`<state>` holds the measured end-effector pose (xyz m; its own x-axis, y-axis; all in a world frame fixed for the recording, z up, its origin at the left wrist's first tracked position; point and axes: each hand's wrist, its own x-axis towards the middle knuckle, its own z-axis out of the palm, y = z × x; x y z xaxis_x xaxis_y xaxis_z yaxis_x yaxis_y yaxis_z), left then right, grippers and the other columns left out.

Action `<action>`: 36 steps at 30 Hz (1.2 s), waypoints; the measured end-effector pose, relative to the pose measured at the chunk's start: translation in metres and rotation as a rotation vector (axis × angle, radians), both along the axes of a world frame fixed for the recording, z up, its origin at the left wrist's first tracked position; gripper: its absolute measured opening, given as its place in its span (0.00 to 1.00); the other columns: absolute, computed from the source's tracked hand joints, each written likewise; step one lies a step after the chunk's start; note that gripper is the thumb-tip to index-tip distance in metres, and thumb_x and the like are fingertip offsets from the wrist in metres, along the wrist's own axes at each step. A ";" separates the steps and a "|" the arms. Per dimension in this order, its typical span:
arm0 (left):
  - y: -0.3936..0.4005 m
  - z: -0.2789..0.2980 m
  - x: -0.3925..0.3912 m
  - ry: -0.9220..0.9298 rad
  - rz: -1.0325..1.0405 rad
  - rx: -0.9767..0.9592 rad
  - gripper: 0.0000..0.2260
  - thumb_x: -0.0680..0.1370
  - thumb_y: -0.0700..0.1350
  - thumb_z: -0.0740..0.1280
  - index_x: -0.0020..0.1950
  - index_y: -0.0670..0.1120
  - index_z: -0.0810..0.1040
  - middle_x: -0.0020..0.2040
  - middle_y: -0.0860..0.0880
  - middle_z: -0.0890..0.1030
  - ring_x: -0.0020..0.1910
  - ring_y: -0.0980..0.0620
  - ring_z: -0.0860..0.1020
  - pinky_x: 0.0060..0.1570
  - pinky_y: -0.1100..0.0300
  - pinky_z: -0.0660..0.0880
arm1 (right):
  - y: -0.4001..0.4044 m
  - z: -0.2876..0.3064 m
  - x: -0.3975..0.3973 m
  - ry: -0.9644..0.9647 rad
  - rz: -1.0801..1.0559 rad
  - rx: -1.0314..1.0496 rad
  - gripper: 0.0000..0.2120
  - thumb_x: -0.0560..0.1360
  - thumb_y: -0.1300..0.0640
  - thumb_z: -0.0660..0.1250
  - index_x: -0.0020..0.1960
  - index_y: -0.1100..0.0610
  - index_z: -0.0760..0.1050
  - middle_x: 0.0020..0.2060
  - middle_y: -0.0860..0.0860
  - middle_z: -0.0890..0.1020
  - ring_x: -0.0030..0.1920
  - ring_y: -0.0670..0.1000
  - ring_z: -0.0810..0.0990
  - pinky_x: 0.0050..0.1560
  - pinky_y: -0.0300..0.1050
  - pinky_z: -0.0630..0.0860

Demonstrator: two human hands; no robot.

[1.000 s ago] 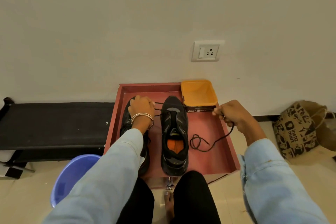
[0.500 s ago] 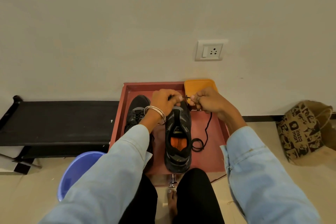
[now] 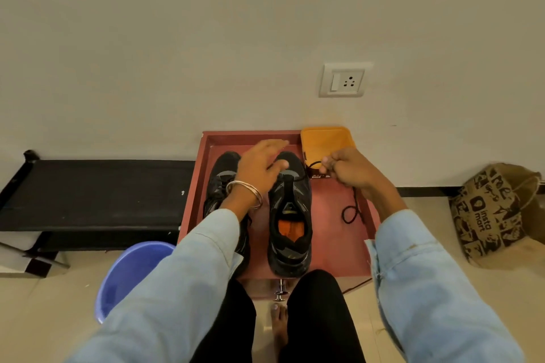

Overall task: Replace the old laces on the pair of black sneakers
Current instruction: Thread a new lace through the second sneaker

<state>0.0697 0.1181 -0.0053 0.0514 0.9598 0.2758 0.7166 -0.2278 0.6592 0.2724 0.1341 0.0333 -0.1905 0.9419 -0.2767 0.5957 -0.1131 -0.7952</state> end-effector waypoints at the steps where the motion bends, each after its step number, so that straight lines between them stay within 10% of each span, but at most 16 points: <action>1: -0.001 0.001 0.010 -0.018 -0.097 -0.005 0.18 0.75 0.42 0.70 0.64 0.46 0.77 0.59 0.48 0.80 0.59 0.53 0.76 0.59 0.66 0.68 | 0.001 0.001 -0.008 0.006 0.030 0.005 0.17 0.82 0.58 0.58 0.38 0.63 0.77 0.22 0.45 0.74 0.20 0.39 0.68 0.23 0.30 0.62; 7: 0.000 0.013 0.024 -0.208 -0.010 -0.081 0.04 0.74 0.39 0.70 0.46 0.43 0.85 0.39 0.47 0.85 0.37 0.57 0.80 0.42 0.73 0.73 | 0.002 0.004 -0.019 0.081 0.065 0.018 0.17 0.80 0.55 0.62 0.38 0.63 0.78 0.24 0.49 0.72 0.22 0.41 0.66 0.26 0.35 0.62; 15: -0.001 0.016 -0.034 -0.518 0.846 -0.119 0.07 0.75 0.42 0.68 0.40 0.44 0.84 0.38 0.46 0.83 0.39 0.49 0.80 0.50 0.56 0.78 | -0.007 -0.014 0.034 0.108 -0.149 -0.043 0.14 0.81 0.58 0.61 0.39 0.62 0.77 0.22 0.43 0.73 0.22 0.39 0.67 0.22 0.28 0.62; 21: -0.013 0.006 -0.005 -0.039 0.340 -0.096 0.22 0.75 0.43 0.69 0.69 0.50 0.72 0.62 0.50 0.74 0.55 0.52 0.74 0.56 0.60 0.70 | -0.008 -0.020 0.005 0.090 -0.041 -0.033 0.16 0.81 0.54 0.61 0.39 0.60 0.78 0.25 0.46 0.74 0.24 0.43 0.66 0.24 0.33 0.62; 25: -0.010 0.004 0.018 -0.039 -0.116 -0.150 0.14 0.74 0.43 0.70 0.59 0.47 0.81 0.52 0.47 0.83 0.52 0.50 0.79 0.55 0.63 0.72 | -0.005 -0.011 -0.023 0.127 0.087 -0.030 0.17 0.81 0.53 0.61 0.39 0.62 0.79 0.23 0.47 0.72 0.23 0.42 0.65 0.23 0.32 0.61; 29: -0.007 0.005 0.015 -0.150 0.046 -0.165 0.05 0.75 0.42 0.69 0.47 0.44 0.85 0.40 0.47 0.85 0.41 0.51 0.81 0.49 0.58 0.76 | -0.003 -0.008 -0.019 0.169 0.059 -0.034 0.14 0.80 0.58 0.63 0.44 0.68 0.80 0.24 0.47 0.74 0.20 0.38 0.68 0.23 0.28 0.64; 36: -0.007 -0.009 -0.016 0.078 0.515 -0.340 0.09 0.76 0.47 0.67 0.50 0.44 0.84 0.46 0.43 0.82 0.46 0.43 0.80 0.48 0.54 0.78 | 0.000 -0.030 -0.001 0.075 -0.004 -0.106 0.10 0.80 0.66 0.59 0.44 0.65 0.78 0.32 0.54 0.79 0.28 0.45 0.74 0.27 0.33 0.70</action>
<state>0.0536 0.1108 -0.0142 -0.4342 0.9001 -0.0361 0.7274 0.3740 0.5753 0.2719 0.1341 0.0036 -0.2111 0.9087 -0.3602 0.5342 -0.2013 -0.8210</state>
